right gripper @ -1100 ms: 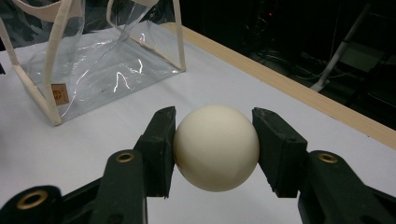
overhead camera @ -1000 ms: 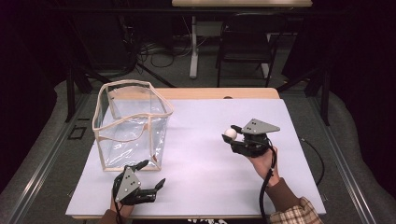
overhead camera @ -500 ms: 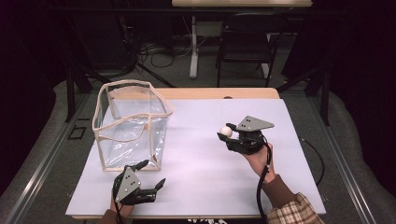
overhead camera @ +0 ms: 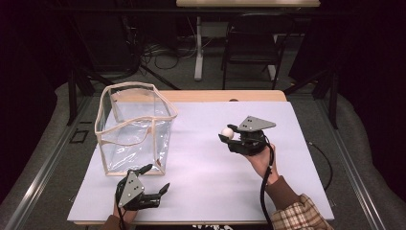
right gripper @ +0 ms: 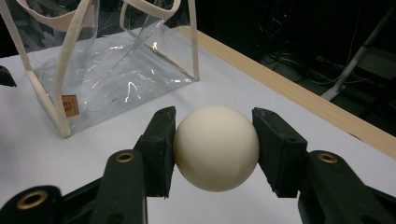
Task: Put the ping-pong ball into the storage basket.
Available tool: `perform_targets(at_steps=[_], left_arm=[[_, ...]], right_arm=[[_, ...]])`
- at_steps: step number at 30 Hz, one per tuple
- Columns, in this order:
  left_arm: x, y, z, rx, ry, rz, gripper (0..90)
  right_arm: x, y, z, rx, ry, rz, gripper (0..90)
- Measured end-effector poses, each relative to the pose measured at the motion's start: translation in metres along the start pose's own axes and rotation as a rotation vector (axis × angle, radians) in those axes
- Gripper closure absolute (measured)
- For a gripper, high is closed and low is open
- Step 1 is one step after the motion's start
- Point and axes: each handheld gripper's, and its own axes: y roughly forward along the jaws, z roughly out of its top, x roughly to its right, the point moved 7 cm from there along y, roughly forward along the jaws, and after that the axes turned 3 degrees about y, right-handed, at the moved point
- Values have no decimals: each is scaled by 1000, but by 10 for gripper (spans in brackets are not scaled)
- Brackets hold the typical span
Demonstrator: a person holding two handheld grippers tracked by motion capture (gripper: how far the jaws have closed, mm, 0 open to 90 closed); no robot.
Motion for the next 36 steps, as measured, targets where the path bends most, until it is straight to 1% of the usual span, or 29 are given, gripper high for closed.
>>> perform_targets(at_steps=[14,19,28,36], left_arm=[[0,0,0,-1,-1,-3,157],[0,0,0,-1,0,-1,158],[0,0,0,0,2,-1,158],[0,0,0,2,-2,-1,158]], right_arm=[[-4,10,10,3,-6,28,512],[-6,14,16,10,-11,40,513],[-11,19,26,13,-25,50,512],[-10,21,31,13,-32,50,513]])
